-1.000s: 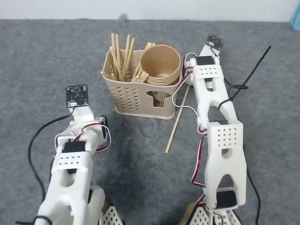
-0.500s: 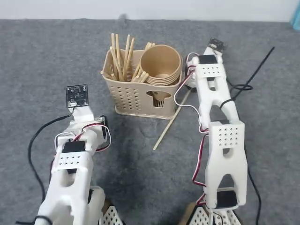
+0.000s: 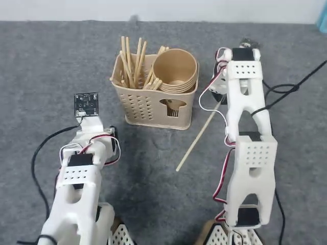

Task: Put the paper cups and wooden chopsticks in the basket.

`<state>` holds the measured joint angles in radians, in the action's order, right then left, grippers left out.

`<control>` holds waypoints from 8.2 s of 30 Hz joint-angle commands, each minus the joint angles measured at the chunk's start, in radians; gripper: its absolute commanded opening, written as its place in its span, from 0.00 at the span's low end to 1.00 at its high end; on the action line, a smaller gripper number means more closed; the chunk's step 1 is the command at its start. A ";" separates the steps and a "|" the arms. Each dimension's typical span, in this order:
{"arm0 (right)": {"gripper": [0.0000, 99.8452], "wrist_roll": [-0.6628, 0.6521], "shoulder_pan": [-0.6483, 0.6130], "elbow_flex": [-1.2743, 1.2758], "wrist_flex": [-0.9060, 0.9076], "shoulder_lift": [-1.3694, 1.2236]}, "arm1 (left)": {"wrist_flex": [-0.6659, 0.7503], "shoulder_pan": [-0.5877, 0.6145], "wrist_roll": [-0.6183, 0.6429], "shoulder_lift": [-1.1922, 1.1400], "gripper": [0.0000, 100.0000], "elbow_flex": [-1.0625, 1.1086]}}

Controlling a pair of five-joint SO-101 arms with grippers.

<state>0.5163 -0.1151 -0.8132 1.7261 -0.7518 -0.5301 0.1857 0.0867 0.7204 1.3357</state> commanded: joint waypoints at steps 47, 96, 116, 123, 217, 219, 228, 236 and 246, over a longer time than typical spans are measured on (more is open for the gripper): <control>0.01 -0.152 -0.001 1.188 -0.332 1.234 | -0.069 -0.089 -0.124 0.497 0.08 0.191; 0.01 -0.293 0.208 0.942 -0.545 1.745 | -0.442 -0.184 -0.123 1.096 0.08 0.332; 0.01 -0.296 -0.150 0.598 -1.173 1.291 | -0.506 -0.189 -0.124 1.096 0.01 0.349; 0.01 -0.325 -0.272 0.358 -1.167 1.044 | -0.503 -0.189 -0.124 1.096 0.01 0.349; 0.01 -0.522 0.189 1.660 -0.621 2.199 | -0.502 -0.180 -0.126 1.096 0.01 0.349; 0.01 -0.531 0.191 1.775 -0.673 2.219 | -0.502 -0.180 -0.126 1.096 0.01 0.349; 0.01 -0.603 0.182 2.239 -0.889 2.232 | -0.505 -0.178 -0.126 1.096 0.01 0.349; 0.01 -0.710 0.180 2.418 -0.871 2.233 | -0.506 -0.178 -0.126 1.091 0.01 0.349; 0.01 -0.706 0.180 2.493 -0.872 2.233 | -0.628 -0.178 -0.120 1.096 0.01 0.349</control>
<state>-0.1803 0.0644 1.6694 0.8546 1.4622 -1.1024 0.0092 -0.0315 1.8021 1.6901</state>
